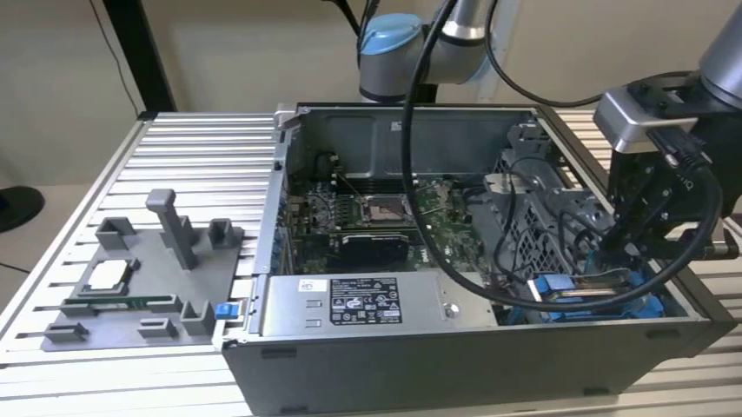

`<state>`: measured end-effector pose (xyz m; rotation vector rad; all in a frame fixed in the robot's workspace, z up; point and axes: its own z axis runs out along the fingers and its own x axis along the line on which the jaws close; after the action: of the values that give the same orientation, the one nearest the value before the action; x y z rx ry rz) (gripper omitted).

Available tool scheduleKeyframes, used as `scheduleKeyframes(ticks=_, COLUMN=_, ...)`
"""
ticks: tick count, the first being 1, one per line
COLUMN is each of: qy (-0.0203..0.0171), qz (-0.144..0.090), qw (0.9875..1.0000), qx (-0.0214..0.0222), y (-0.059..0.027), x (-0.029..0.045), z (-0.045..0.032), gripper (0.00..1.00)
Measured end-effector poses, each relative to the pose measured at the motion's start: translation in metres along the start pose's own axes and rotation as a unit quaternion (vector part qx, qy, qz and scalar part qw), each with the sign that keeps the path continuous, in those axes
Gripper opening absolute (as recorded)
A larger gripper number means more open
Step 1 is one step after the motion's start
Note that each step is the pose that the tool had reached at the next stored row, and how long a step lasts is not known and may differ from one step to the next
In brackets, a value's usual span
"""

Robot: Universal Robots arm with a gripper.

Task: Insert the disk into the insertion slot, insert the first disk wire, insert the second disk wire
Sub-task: 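Insert the first disk wire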

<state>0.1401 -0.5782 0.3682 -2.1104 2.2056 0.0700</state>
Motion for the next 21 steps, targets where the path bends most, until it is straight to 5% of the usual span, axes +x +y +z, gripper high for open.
scheduleKeyframes(ticks=3, qy=-0.0028, qz=0.0, qw=1.0, qx=-0.0024, y=-0.0028, x=0.0004, z=0.0025, gripper=0.0)
scheduleKeyframes(ticks=21, qy=-0.0025, qz=0.001, qw=1.0, qx=-0.0052, y=-0.0066, x=0.0008, z=0.0074, gripper=0.0)
